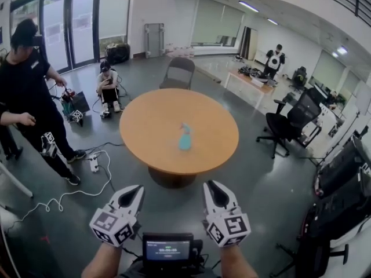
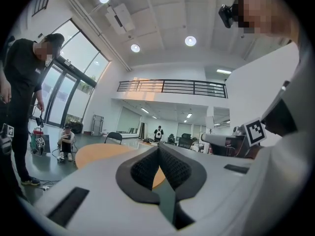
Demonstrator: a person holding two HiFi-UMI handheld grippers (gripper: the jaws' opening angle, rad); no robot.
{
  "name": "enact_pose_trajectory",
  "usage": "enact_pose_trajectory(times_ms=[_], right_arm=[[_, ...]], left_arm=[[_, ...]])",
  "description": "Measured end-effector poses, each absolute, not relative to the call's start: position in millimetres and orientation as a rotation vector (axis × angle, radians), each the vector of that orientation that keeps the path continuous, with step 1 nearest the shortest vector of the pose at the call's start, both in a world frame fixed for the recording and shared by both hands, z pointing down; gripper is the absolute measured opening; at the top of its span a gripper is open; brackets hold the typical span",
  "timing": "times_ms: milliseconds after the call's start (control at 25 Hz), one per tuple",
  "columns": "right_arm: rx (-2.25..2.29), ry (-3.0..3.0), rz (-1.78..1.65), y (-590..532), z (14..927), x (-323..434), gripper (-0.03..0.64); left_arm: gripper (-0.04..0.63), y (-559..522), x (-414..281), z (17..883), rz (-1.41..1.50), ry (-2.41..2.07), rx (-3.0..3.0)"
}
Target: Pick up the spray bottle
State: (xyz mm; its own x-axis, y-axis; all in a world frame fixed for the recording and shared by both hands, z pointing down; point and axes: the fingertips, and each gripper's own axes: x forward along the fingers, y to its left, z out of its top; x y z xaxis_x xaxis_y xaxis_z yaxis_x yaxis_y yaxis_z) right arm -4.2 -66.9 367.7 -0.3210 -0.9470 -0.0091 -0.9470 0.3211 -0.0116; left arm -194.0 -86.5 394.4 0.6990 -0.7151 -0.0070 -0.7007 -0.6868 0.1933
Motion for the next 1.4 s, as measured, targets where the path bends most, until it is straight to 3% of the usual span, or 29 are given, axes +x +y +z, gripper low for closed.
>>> enact_pose_trajectory(times_ms=[640, 1400], right_arm=[[-1.863, 2.559, -0.015, -107.1, 375.0, -27.0, 0.060], [-1.606, 2.605, 0.048, -289.1, 357.0, 53.9, 0.060]], left_arm=[[-0.006, -139.6, -212.0, 407.1, -0.143, -1.090, 2.715], [-0.005, -296.0, -132.8, 380.1, -0.098, -1.281, 2.704]])
